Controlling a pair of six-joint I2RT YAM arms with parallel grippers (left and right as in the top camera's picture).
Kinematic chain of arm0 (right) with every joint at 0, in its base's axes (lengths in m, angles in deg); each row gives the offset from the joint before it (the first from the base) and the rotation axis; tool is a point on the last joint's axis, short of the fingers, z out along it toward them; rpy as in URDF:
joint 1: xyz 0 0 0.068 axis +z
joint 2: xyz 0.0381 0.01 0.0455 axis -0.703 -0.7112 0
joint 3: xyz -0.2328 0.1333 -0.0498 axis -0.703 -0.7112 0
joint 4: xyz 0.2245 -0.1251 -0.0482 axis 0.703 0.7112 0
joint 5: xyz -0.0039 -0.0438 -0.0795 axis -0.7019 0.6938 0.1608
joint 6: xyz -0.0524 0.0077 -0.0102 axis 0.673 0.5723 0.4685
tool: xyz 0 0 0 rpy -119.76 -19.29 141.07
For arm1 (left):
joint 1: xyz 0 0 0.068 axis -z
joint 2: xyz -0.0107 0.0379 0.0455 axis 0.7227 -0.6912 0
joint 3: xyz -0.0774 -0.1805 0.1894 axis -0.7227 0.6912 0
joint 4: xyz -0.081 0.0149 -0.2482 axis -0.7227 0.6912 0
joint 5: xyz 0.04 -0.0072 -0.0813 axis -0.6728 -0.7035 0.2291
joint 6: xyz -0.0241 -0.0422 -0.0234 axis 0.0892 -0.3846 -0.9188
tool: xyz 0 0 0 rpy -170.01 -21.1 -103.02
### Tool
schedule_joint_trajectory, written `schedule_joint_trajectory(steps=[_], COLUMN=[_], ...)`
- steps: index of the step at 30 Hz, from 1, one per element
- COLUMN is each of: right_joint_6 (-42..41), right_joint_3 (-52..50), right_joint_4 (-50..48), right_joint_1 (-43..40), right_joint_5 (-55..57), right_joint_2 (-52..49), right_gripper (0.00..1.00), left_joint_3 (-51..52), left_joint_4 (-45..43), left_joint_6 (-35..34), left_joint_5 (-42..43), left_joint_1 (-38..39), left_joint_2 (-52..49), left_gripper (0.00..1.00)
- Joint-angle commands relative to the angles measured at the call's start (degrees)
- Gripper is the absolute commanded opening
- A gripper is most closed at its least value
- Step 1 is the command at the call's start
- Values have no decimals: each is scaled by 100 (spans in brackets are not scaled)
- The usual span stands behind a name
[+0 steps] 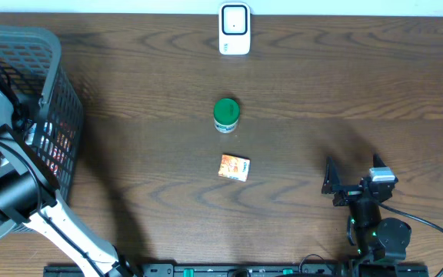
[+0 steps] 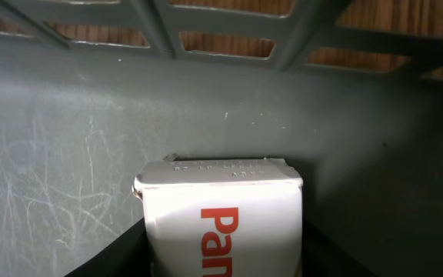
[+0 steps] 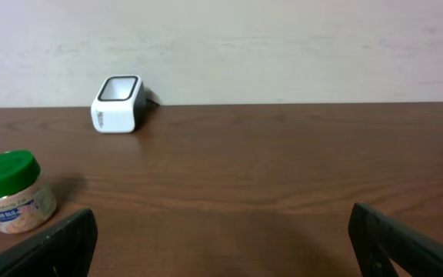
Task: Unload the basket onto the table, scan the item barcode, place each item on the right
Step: 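Grasp the white Panadol box and lift it out of the basket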
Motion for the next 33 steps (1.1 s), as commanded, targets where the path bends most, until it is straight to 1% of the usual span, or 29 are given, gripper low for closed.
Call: schedule_joint_trajectory(steps=[1, 6, 10, 15, 22, 24, 26, 30, 33], right_joint_6=[-76, -76, -76, -76, -76, -76, -76, -76, -76], right_joint_3=[-7, -7, -7, -7, -7, -7, -7, -7, -7], right_joint_4=[22, 22, 22, 24, 22, 22, 24, 22, 22], right_joint_1=[39, 39, 39, 39, 39, 39, 39, 39, 39], right_joint_5=[13, 13, 13, 13, 13, 13, 13, 13, 13], right_joint_2=[17, 17, 17, 17, 17, 17, 17, 17, 17], right_gripper=[99, 99, 99, 99, 99, 99, 99, 99, 99], left_joint_3=[210, 149, 44, 37, 39, 39, 39, 39, 39], left_joint_4=[114, 389, 581, 632, 708, 785, 903, 1300, 1716], left_joint_6=[271, 319, 623, 1040, 1064, 1067, 1064, 1064, 1067], left_joint_5=[297, 297, 295, 286, 365, 651, 1110, 2321, 2966], left_joint_1=[-7, -22, -24, -24, -24, -17, -17, 0, 179], left_joint_2=[-190, 240, 942, 2227, 4155, 4774, 5219, 5807, 5993], left_gripper=[50, 50, 51, 50, 52, 54, 54, 54, 54])
